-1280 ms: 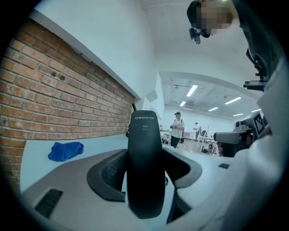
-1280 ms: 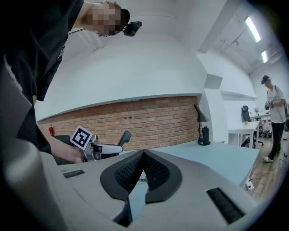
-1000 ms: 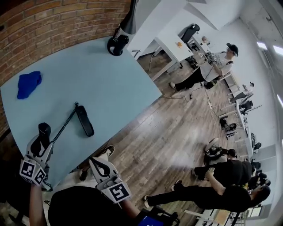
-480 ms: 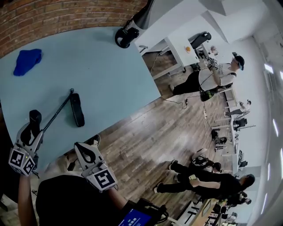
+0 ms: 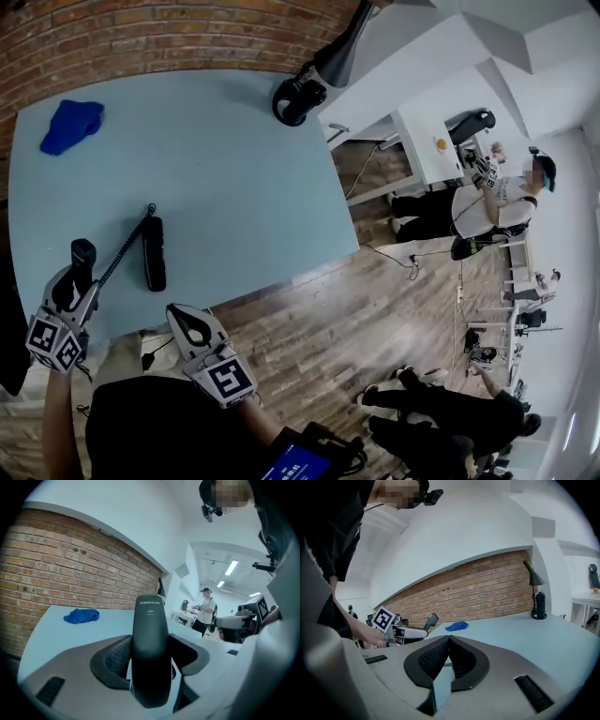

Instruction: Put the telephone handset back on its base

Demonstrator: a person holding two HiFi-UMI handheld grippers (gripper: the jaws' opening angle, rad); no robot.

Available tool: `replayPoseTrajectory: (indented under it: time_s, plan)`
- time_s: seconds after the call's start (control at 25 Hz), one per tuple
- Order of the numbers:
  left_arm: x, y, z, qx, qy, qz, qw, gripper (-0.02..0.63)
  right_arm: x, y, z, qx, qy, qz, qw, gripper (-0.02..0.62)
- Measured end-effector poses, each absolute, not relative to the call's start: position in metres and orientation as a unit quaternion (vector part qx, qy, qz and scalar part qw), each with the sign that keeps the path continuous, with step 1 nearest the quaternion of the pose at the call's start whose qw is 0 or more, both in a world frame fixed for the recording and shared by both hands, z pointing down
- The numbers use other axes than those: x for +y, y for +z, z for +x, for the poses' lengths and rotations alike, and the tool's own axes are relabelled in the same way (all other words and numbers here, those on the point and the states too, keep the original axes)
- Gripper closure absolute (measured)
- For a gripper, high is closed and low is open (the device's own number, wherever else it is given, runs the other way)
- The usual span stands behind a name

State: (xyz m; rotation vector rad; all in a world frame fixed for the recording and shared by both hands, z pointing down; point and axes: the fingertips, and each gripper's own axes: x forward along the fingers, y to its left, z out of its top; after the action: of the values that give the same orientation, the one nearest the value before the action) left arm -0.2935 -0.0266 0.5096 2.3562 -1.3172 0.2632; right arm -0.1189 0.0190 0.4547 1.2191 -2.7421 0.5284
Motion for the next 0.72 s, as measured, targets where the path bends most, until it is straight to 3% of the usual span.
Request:
replayPoseTrajectory:
  time_s: [0.44, 0.72]
  plan:
    - [0.0, 0.513, -0.213, -0.579, 0.103, 0.773, 0.237, 0.328, -0.045, 0.484, 0.043, -0.907, 0.174, 0.379, 0.055, 0.577]
    - [0.025, 0.522, -0.194, -0.622, 0.098, 0.738, 0.241, 0.328, -0.048, 0.498, 0.066, -0.922, 0.176, 0.338, 0.063, 0.577]
